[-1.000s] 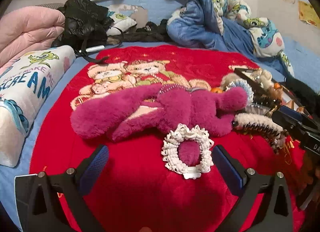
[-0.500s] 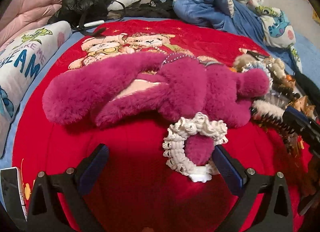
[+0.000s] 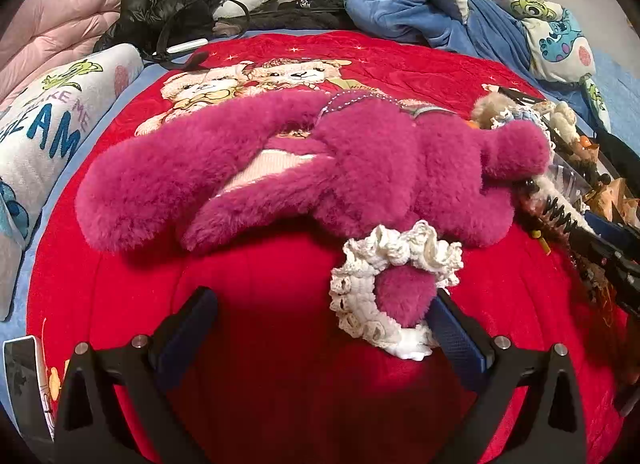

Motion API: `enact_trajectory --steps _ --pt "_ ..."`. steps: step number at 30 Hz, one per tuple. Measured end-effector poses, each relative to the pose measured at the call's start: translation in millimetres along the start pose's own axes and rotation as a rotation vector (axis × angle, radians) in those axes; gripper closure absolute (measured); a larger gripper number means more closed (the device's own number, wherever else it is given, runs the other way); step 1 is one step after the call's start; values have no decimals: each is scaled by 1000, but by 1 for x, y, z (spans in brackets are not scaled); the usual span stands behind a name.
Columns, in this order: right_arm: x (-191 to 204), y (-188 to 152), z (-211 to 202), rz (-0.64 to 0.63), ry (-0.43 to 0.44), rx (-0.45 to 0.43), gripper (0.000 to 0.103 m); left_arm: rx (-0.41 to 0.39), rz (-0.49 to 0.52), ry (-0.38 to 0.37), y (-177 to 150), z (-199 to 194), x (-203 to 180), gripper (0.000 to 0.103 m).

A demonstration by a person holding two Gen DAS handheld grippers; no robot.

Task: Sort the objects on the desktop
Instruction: 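Grasp the white fuzzy hair clip with the right gripper while the left grasps the lace scrunchie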

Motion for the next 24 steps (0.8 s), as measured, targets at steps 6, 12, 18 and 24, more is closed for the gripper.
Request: enact_trajectory --steps 6,12,18,24 --pt "-4 -12 18 -21 -36 78 60 -7 -2 -8 -1 -1 1 0" --pt "-10 -12 9 36 10 59 72 -35 -25 -5 -1 -9 6 15" --pt "-2 -9 -3 47 42 34 76 -62 -27 5 -4 -18 9 50" --pt "9 -4 -15 69 118 15 77 -80 -56 -46 -10 -28 11 81"
Point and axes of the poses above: each gripper's, at about its wrist camera, not at the fingertips, and z roughly the way its jaws point, x to its left, y to its top, the point moved 6 cm from there along z, roughly the way its jaws point, and after that the axes turned 9 degrees about -y, right-handed, at the moved point
